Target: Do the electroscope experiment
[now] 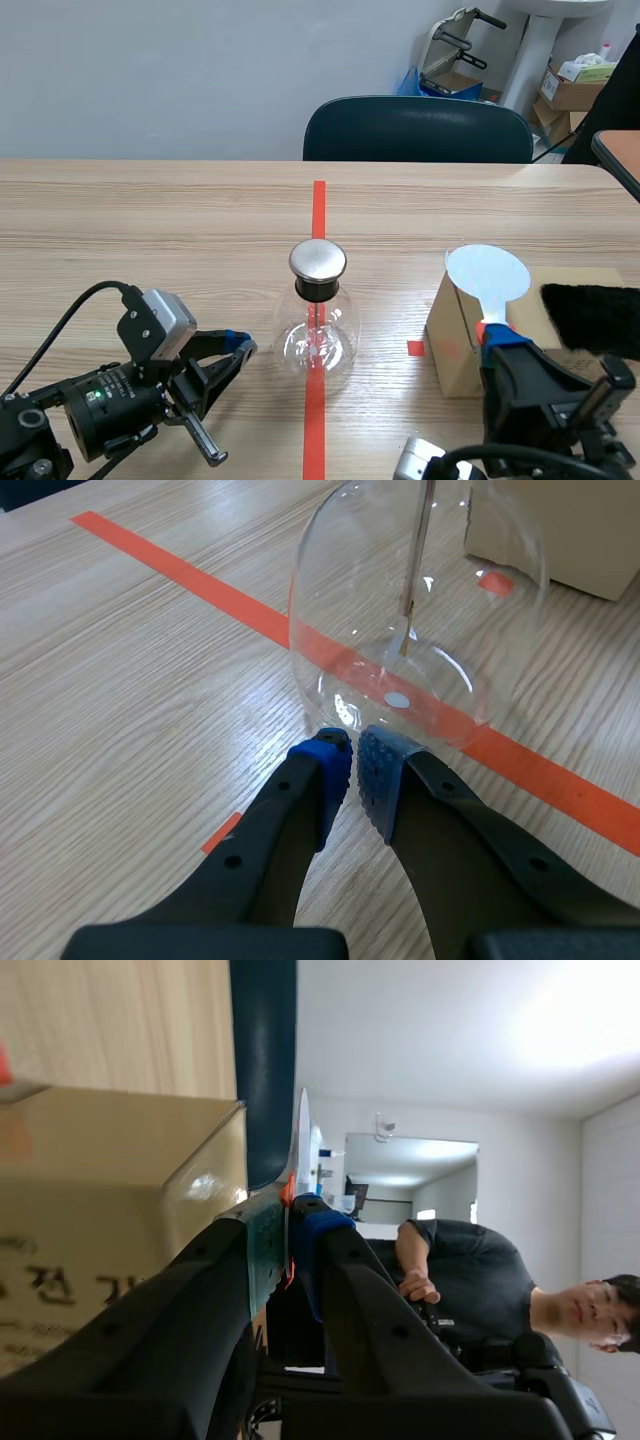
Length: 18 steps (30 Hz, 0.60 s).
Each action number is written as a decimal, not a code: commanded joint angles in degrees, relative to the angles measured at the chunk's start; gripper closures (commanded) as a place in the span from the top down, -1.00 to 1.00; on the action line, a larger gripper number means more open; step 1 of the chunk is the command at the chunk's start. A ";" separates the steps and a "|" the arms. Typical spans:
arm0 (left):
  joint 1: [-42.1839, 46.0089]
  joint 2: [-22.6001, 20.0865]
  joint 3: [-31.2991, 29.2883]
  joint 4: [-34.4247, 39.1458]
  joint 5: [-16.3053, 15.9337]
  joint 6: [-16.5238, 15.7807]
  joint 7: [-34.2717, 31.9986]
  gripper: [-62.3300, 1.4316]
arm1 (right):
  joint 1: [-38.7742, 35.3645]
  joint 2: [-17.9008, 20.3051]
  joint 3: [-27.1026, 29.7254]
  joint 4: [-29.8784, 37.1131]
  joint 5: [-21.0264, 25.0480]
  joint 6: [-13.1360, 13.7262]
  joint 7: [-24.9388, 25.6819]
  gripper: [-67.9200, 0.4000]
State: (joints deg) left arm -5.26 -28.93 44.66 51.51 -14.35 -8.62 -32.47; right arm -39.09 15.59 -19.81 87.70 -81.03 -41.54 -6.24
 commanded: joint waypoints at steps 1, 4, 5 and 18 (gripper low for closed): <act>-0.28 -1.49 -0.15 1.05 -1.68 -0.07 -1.25 -0.70 | -0.37 0.42 1.57 0.70 -0.20 -3.32 -0.26 -0.93; -0.31 -2.97 -0.15 1.07 -5.55 -0.09 -3.26 -0.55 | -1.90 0.42 2.99 0.70 0.33 -3.32 -0.11 -0.93; -0.31 -3.56 -0.15 1.07 -6.64 -0.09 -4.02 -0.49 | -2.23 0.39 3.41 0.63 0.52 -3.32 0.24 -0.93; 4.96 -14.25 -0.17 3.26 -13.14 -4.81 -16.02 0.12 | -1.70 0.24 4.55 -4.15 2.73 -3.32 4.50 -0.87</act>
State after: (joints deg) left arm -0.91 -42.65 44.66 52.99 -27.14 -13.21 -47.18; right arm -41.45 15.57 -15.49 82.74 -78.52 -41.54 -1.65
